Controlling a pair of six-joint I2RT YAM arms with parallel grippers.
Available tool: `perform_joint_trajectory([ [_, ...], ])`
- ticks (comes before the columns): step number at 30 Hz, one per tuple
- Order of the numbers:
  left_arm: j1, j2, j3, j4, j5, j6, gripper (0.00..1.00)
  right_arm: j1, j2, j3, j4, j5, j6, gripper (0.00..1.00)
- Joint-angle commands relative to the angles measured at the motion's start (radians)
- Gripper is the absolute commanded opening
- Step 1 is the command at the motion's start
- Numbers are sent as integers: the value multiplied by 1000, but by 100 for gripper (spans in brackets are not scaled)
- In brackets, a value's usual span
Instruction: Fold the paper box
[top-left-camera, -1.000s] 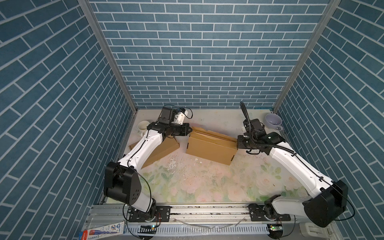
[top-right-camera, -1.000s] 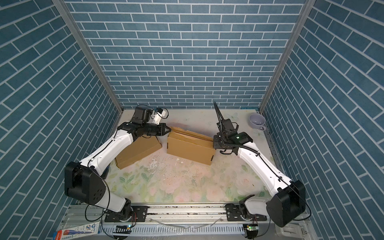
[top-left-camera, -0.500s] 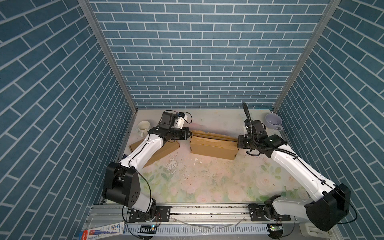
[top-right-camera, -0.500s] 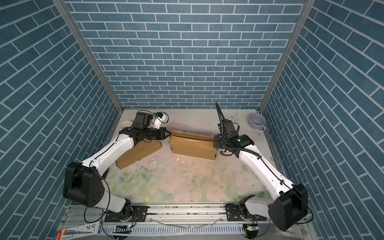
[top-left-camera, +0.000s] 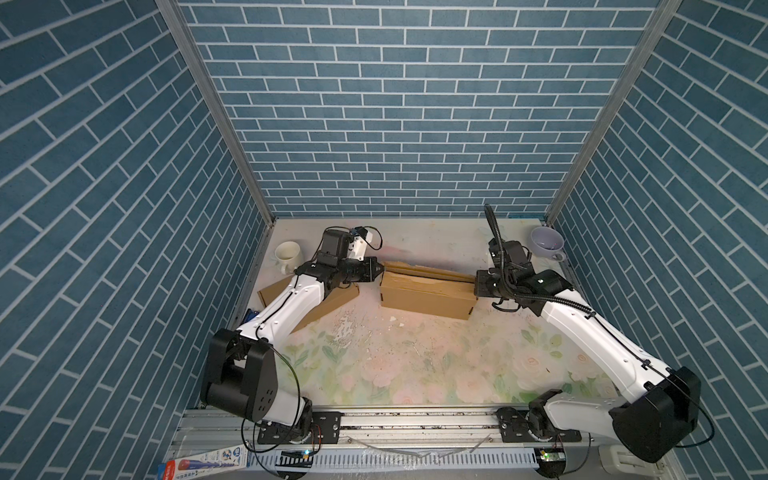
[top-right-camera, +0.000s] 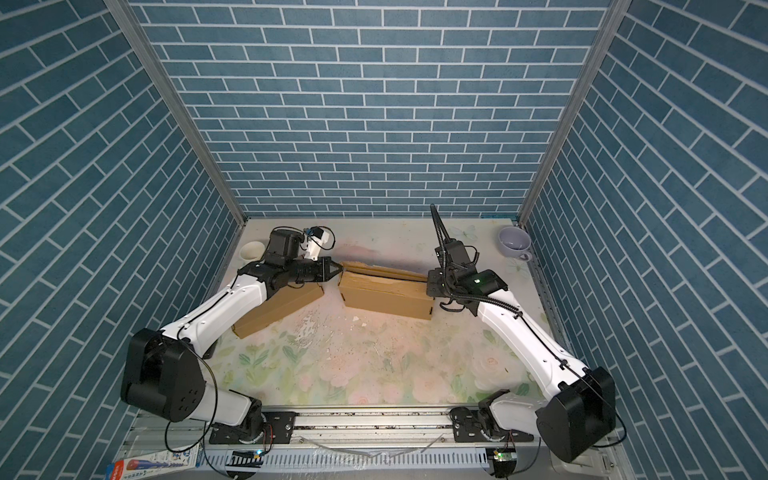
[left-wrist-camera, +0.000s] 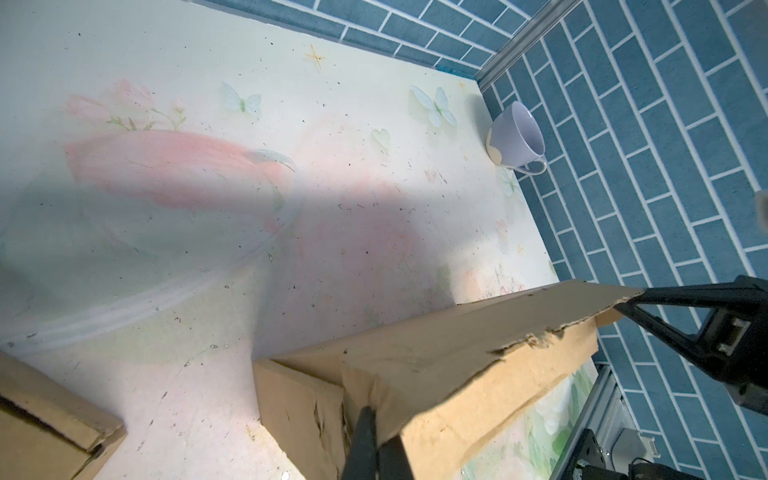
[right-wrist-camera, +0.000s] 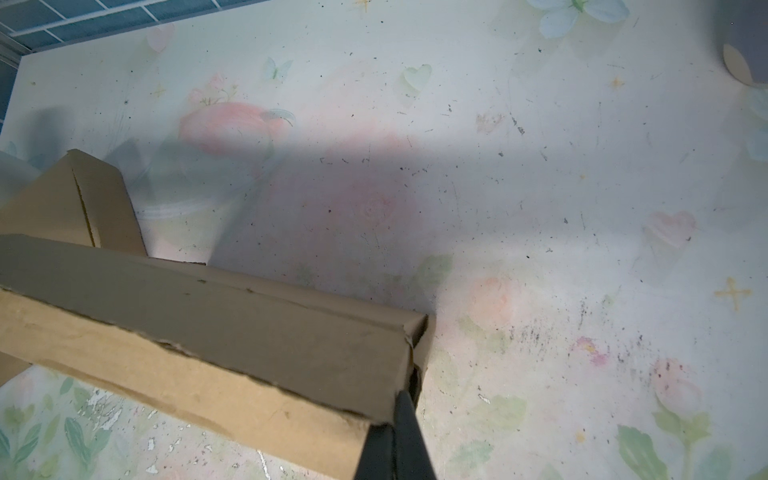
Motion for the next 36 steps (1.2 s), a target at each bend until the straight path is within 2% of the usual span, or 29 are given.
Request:
perform_joint_trajectory([
  [1,1,-5,-39,2,-20,-35,1,4,-6,-37,-44,21,30,0],
  [11,4,-9,-39,-33,-29,-12,1,4,-3,-31,-50,23,24,0],
  [19,5,-19,2,11,45,-73,1,4,-4,-42,-49,37,20,0],
  [25,6,-5,-54,30,53,-67,1,4,-5,-49,-50,42,17,0],
  [36,7,-7,-178,49,-7,-26,1,4,5,-40,-45,32,18,0],
])
